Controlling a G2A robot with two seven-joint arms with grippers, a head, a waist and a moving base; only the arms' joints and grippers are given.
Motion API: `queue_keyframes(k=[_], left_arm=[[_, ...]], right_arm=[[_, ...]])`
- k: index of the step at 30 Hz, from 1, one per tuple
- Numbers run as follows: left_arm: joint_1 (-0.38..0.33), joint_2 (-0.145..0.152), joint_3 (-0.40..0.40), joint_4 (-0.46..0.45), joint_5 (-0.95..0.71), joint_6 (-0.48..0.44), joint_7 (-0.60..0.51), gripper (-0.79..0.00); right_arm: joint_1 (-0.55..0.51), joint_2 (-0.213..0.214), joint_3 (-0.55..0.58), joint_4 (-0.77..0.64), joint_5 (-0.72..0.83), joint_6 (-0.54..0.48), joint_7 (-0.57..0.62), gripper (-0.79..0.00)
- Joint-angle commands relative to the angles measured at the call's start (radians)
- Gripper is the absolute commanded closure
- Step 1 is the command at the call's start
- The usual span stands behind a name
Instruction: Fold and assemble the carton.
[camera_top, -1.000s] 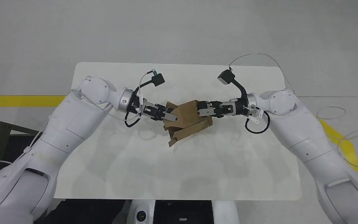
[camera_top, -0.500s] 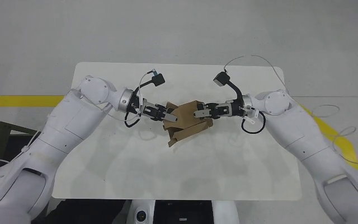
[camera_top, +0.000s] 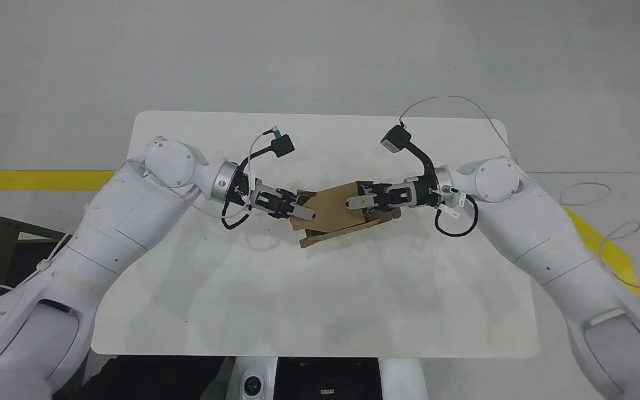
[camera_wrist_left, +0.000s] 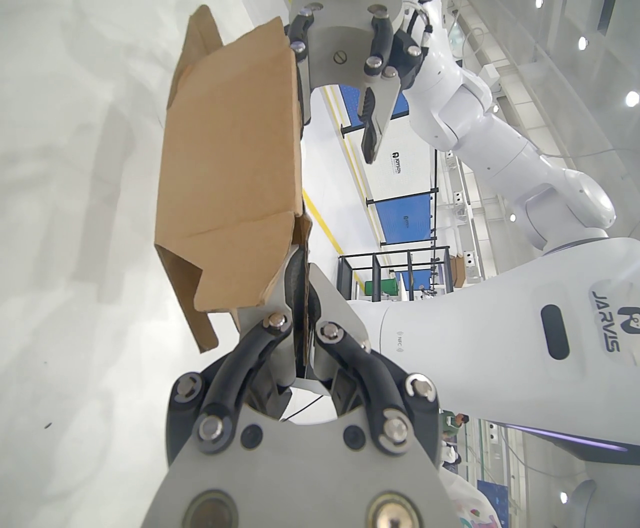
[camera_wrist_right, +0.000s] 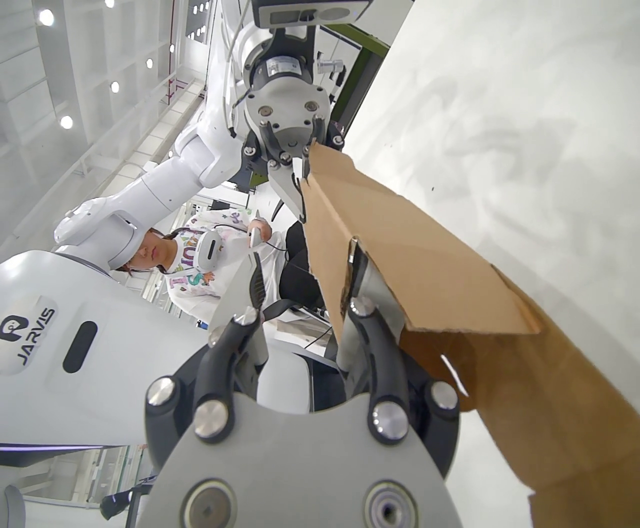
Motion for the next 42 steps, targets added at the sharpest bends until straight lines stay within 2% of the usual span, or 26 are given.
queue_keyframes(k=[1,11,14,15,17,18,19,20,21,22,30,42], left_arm=[[-0.002,0.001,0.004,0.0,-0.002,-0.002,0.002,0.0],[-0.01,0.008,0.018,-0.004,-0.01,-0.007,0.007,0.0],[-0.013,0.01,0.022,-0.006,-0.012,-0.008,0.008,0.0],[-0.014,0.011,0.023,-0.007,-0.014,-0.008,0.008,0.0],[-0.015,0.012,0.025,-0.008,-0.015,-0.009,0.009,0.0],[-0.016,0.012,0.026,-0.008,-0.018,-0.009,0.009,-0.046],[-0.016,0.013,0.027,-0.007,-0.019,-0.01,0.01,-0.148],[-0.017,0.013,0.028,-0.007,-0.02,-0.011,0.011,-0.345],[-0.017,0.014,0.028,-0.006,-0.022,-0.012,0.012,-0.702],[-0.017,0.015,0.029,-0.006,-0.023,-0.013,0.012,-0.785],[-0.001,0.021,0.013,-0.021,-0.109,-0.015,0.015,-0.785],[0.063,0.03,-0.049,-0.069,-0.256,0.025,-0.025,-0.785]], right_arm=[[0.003,-0.002,-0.01,-0.003,0.007,0.004,0.004,-0.32],[0.033,-0.022,-0.066,0.009,0.021,0.002,0.002,-0.283],[0.042,-0.026,-0.077,0.017,0.023,0.002,0.002,-0.175],[0.044,-0.027,-0.081,0.019,0.023,0.002,0.002,-0.099],[0.046,-0.029,-0.086,0.023,0.025,0.001,0.001,0.0],[0.048,-0.03,-0.088,0.025,0.026,0.001,0.001,0.0],[0.049,-0.03,-0.091,0.027,0.027,0.0,0.0,0.0],[0.051,-0.03,-0.093,0.028,0.028,0.0,0.0,0.0],[0.051,-0.031,-0.095,0.03,0.03,-0.001,-0.001,0.0],[0.053,-0.031,-0.096,0.031,0.029,-0.002,-0.002,0.0],[0.059,-0.033,-0.106,0.047,0.02,-0.033,-0.033,0.0],[0.061,-0.036,-0.116,0.081,-0.007,-0.091,-0.092,0.0]])
